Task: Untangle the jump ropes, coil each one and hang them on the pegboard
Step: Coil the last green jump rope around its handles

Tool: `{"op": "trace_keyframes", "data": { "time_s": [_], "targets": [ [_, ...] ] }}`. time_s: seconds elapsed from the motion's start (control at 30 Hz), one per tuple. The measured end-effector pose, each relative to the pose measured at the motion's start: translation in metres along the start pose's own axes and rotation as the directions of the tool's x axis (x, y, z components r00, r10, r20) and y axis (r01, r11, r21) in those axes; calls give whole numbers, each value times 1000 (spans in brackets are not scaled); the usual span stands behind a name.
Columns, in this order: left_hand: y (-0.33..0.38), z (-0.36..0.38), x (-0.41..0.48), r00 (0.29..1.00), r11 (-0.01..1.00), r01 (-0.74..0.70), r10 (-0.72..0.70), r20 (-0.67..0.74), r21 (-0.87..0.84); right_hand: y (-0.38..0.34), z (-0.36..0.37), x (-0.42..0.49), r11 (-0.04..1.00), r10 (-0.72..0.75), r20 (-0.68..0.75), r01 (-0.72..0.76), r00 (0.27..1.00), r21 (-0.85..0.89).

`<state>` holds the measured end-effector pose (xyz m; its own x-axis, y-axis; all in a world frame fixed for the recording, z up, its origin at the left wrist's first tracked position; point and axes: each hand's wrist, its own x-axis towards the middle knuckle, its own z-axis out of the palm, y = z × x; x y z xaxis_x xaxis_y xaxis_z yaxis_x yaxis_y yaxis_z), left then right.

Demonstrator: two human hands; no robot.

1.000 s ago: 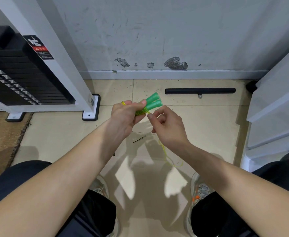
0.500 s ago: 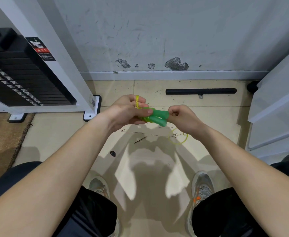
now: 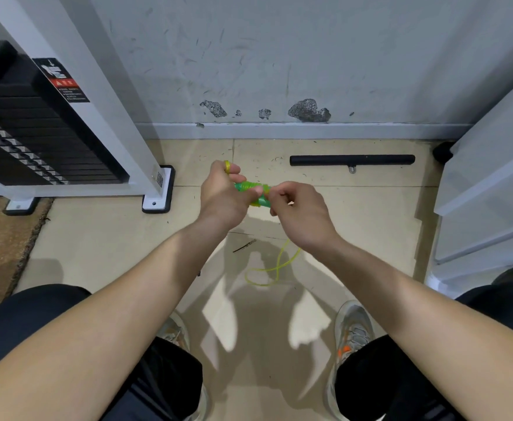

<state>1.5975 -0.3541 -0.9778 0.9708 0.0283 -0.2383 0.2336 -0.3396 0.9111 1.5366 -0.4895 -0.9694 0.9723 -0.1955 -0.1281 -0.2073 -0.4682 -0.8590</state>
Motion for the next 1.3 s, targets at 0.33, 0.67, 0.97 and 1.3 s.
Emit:
{"op": "trace_keyframes", "data": {
  "time_s": [0.33,0.67,0.97,1.3],
  "targets": [
    [1,-3,-4,921,822,388,-352,165,-416,10,8,-12,770,-425,56,393,904,-502],
    [7,-22,2,930,800,367,-298,217,-475,17,6,-18,975,-168,115,182,979,-125],
    [24,-32,-4,893,906,323,-198,403,-272,24,-39,21,998,44,274,-53,961,24],
    [8,-15,-4,960,938,-175,95,265,299,16,-35,26,985,101,298,-137,949,102]
  ]
}}
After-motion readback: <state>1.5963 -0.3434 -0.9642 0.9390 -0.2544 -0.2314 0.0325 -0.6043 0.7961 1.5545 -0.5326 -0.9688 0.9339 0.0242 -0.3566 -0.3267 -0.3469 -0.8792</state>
